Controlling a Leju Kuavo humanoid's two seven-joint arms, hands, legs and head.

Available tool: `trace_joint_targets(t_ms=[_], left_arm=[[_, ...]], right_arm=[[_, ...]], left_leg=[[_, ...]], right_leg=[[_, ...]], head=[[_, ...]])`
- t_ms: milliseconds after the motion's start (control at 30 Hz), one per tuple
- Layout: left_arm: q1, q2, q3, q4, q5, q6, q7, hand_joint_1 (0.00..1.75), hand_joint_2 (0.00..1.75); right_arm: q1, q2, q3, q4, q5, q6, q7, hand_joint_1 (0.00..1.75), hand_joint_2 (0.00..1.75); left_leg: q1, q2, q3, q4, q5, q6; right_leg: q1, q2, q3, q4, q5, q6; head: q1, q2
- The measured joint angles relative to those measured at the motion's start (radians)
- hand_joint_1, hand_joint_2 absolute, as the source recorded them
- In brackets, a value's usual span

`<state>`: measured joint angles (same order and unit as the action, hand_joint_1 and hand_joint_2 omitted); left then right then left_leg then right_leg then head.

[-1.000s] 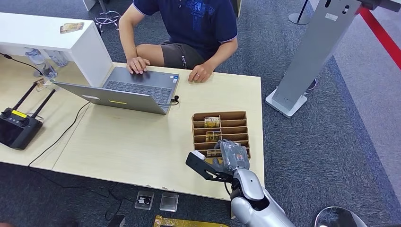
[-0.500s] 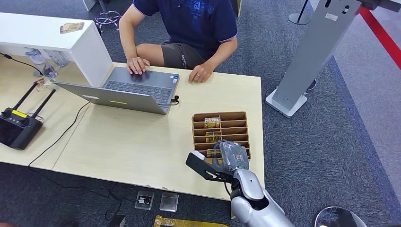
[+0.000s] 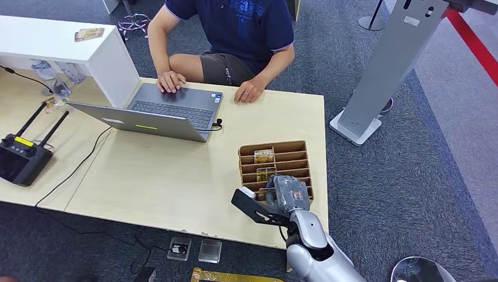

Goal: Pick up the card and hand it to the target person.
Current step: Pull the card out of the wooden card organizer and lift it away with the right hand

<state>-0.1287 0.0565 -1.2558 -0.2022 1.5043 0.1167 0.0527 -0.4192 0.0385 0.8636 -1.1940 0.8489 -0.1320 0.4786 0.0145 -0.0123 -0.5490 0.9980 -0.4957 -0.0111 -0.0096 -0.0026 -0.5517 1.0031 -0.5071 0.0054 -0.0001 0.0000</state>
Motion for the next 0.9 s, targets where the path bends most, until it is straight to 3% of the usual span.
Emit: trace_joint_targets(t_ms=[900], left_arm=[[0.0, -0.001, -0.01, 0.0, 0.001, 0.011, -0.029, 0.0, 0.0]], right_arm=[[-0.002, -0.01, -0.012, -0.048, 0.054, -0.006, 0.02, 1.55, 1.75]], left_leg=[[0.0, 0.0, 0.0, 0.0, 0.0, 0.0]], right_leg=[[0.0, 0.0, 0.0, 0.0, 0.0, 0.0]], head=[[0.0, 0.0]])
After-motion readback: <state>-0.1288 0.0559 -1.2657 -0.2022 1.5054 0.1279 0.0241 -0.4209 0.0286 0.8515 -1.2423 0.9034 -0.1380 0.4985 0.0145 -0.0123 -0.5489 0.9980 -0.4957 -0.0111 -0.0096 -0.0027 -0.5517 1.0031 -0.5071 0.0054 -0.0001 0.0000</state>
